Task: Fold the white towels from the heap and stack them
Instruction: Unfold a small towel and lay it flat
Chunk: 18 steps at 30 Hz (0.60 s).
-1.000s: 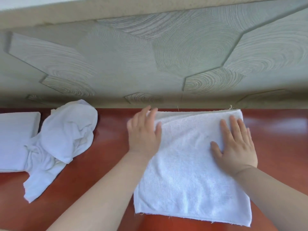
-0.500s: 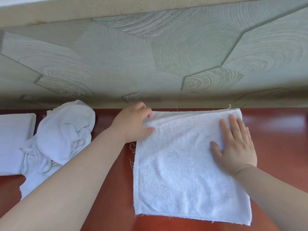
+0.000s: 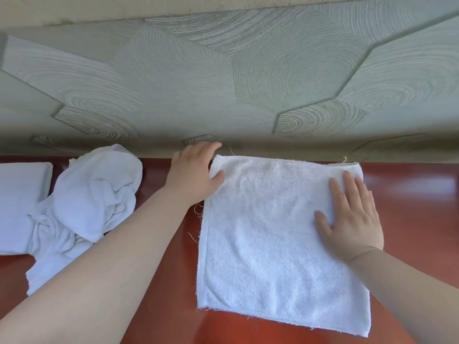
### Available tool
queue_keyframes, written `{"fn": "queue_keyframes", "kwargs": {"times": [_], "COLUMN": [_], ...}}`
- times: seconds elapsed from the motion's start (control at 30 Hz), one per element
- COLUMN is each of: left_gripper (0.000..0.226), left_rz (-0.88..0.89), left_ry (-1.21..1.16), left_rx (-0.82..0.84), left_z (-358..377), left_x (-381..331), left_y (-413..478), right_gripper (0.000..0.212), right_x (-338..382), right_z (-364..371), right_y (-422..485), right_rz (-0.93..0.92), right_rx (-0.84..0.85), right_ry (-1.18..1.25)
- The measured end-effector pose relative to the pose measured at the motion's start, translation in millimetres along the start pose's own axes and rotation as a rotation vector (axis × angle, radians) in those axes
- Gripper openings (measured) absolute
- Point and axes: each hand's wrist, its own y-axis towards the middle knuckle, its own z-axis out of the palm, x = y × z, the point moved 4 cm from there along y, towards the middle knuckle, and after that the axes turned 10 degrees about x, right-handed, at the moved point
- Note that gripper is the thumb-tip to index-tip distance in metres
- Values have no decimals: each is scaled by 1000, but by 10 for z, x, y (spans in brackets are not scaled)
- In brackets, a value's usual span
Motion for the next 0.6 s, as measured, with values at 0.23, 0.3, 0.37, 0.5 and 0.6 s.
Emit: {"fn": "queue_keyframes", "kwargs": {"times": [0.23, 0.3, 0.37, 0.5, 0.6], "left_gripper": [27, 13, 7, 2, 13], "left_rz": [-3, -12, -32, -82, -117], "left_ry": [-27, -70, -61, -138, -276], "left_rx": [220, 197, 160, 81, 16], "left_z": [70, 29, 4, 28, 67], "left_x": [-121, -90, -38, -5, -15], "left_y": [386, 414, 406, 318, 247], "right_gripper": [83, 83, 83, 84, 84], "right_x": [13, 3, -6, -18, -23], "right_z": [-1, 10, 21, 35, 40], "right_y": [6, 6, 12, 7, 16], "right_rz": [-6, -5, -5, -8, -6], "right_rx": [-5, -6, -4, -3, 3], "right_ry": [-7, -10, -15, -20, -8]}}
